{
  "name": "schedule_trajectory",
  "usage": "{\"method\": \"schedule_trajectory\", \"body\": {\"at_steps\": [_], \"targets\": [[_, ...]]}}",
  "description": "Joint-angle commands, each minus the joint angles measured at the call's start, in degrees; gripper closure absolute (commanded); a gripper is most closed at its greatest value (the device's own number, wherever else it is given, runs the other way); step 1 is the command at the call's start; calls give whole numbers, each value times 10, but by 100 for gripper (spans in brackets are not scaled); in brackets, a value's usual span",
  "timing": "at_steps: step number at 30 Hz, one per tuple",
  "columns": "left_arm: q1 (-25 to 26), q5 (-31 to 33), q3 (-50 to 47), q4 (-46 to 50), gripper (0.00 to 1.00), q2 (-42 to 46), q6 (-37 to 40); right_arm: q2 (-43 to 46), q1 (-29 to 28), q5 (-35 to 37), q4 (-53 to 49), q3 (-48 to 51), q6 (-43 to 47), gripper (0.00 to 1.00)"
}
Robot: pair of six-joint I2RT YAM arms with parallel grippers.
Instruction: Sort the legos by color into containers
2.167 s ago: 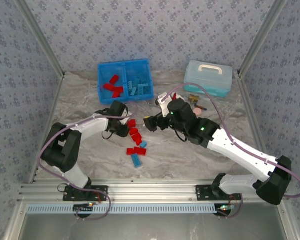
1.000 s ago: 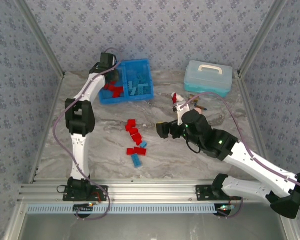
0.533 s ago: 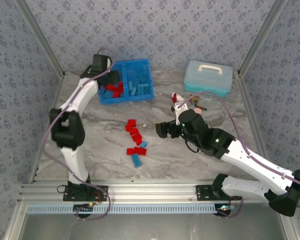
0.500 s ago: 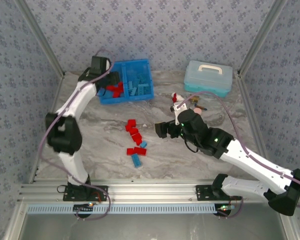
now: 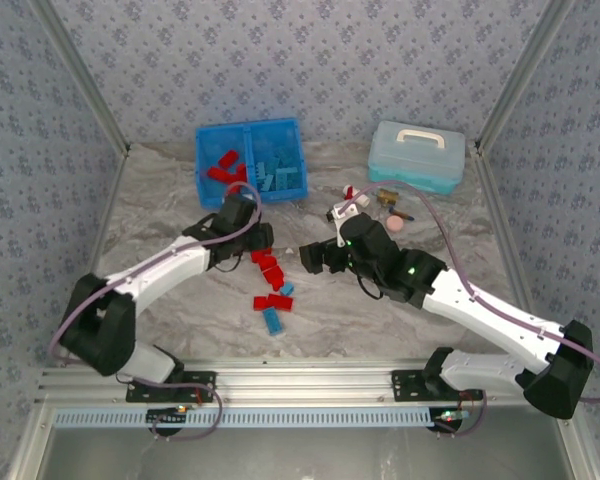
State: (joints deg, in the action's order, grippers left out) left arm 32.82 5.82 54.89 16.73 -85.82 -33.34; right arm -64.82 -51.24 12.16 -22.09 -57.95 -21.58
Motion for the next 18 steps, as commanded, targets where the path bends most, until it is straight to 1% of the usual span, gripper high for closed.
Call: {"method": "schedule_trajectory", "body": {"at_steps": [1,7,14,16,18], "targets": [[2,2,9,-14,40,-36,-37,6,4,-3,0,-5,2,0],[2,16,18,-3,40,-93,-51,36,6,10,-9,18,-12,0],[2,29,20,3,47,-121,-57,39,8,11,-10,15,-14,0],[1,31,20,4,50,-127,-54,36,7,9,-7,14,-15,0],[1,32,18,1,55,-132,-53,34,7,6,-4,12,-17,0]]}}
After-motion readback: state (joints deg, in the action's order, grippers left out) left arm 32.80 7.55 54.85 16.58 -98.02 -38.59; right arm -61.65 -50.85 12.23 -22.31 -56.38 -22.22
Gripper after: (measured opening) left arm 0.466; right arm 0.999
